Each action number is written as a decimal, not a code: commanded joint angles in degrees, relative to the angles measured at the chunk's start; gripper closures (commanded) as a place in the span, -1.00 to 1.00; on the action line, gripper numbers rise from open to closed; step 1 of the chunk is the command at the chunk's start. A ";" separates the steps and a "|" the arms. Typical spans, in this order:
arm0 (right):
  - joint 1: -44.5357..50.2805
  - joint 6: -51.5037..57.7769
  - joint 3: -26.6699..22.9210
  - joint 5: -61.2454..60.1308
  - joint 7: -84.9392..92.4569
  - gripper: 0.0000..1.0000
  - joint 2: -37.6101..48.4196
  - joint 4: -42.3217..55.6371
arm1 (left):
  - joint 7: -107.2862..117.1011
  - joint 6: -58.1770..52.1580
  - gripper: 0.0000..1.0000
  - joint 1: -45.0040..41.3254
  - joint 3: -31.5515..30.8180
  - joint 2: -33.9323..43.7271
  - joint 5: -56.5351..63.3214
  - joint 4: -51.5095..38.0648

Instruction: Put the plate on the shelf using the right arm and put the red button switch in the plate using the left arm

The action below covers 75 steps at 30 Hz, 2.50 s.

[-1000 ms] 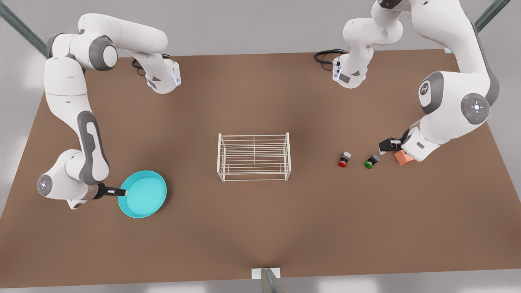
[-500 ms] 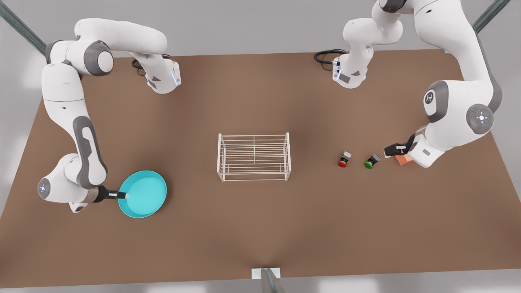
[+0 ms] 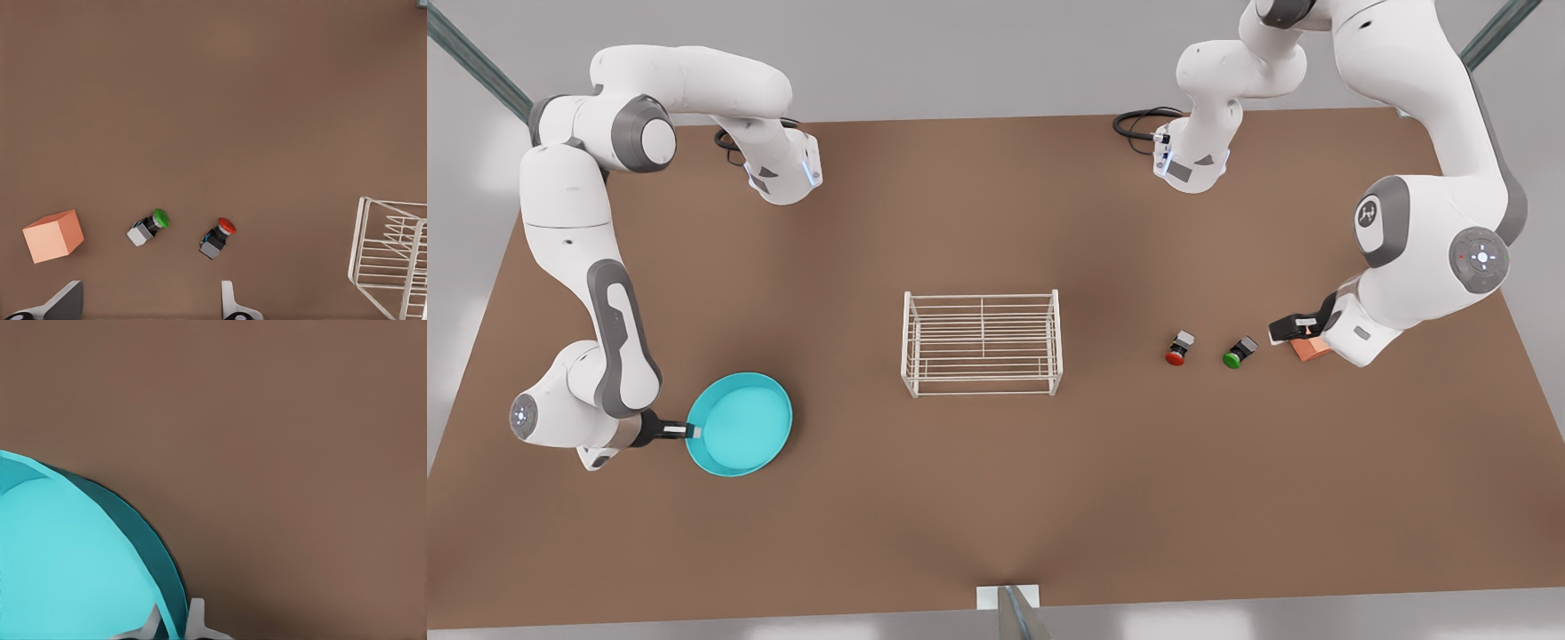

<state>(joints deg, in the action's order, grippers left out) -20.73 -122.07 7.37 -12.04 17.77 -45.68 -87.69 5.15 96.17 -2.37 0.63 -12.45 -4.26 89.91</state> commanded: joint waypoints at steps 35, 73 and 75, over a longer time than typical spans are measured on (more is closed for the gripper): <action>-0.62 28.03 12.13 -4.83 2.80 0.62 10.43 4.98 | 0.04 -3.09 -1.00 1.75 -0.54 -0.30 -0.22 0.18; 22.84 9.92 22.24 -4.48 -20.14 0.51 7.44 4.72 | 0.04 -3.45 -1.00 1.66 -0.54 -0.21 0.31 0.01; 22.84 10.01 22.16 -4.48 -20.32 0.51 8.59 3.67 | 0.04 -3.45 -1.00 1.66 -0.63 -0.21 0.31 0.00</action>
<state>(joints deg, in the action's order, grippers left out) 2.12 -111.29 29.55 -16.87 2.03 -37.46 -83.94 4.91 92.78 -0.72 0.02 -12.72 -3.99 89.97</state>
